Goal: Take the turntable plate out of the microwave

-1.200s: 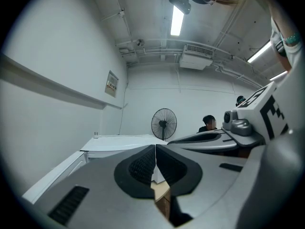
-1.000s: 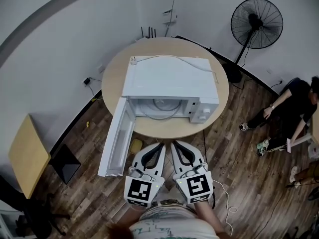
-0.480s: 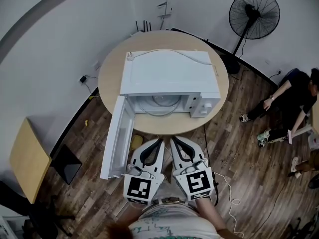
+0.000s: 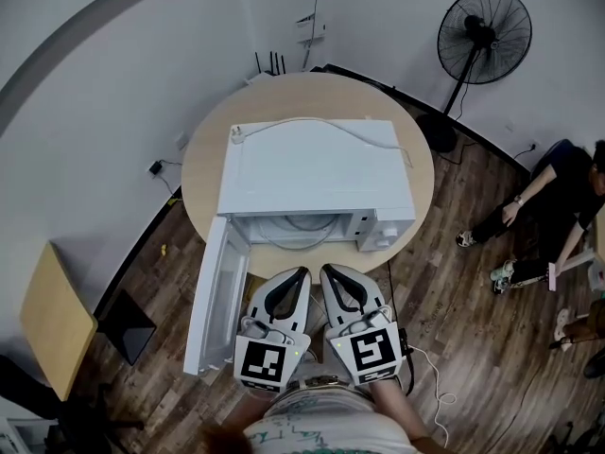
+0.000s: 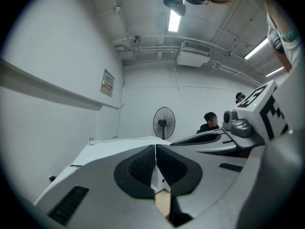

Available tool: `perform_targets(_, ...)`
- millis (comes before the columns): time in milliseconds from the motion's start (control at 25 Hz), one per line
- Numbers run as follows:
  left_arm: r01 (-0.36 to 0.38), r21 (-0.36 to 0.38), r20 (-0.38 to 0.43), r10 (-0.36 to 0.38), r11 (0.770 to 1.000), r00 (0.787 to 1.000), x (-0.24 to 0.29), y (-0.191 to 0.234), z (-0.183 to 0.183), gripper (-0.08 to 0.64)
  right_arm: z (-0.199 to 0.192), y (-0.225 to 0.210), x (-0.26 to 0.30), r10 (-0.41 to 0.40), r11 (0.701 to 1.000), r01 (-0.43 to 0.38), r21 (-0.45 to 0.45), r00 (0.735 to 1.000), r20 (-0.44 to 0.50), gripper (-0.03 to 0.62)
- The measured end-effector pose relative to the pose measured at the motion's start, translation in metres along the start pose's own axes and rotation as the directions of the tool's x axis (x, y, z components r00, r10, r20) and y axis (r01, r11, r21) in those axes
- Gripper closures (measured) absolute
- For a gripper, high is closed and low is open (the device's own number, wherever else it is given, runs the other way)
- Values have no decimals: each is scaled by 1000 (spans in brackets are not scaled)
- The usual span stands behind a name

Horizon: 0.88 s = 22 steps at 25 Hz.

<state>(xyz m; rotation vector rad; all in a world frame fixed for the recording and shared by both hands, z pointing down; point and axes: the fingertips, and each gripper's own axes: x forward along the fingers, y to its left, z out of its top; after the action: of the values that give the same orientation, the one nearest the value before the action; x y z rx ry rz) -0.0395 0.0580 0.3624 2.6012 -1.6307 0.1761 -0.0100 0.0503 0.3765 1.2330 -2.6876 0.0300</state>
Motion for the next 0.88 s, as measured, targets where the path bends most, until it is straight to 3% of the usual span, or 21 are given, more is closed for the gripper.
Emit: perform_targets(880,-108,-46,20,109,993,994,108,44,22,543,21,-83,84,141,990,-140,-26,990,10,601)
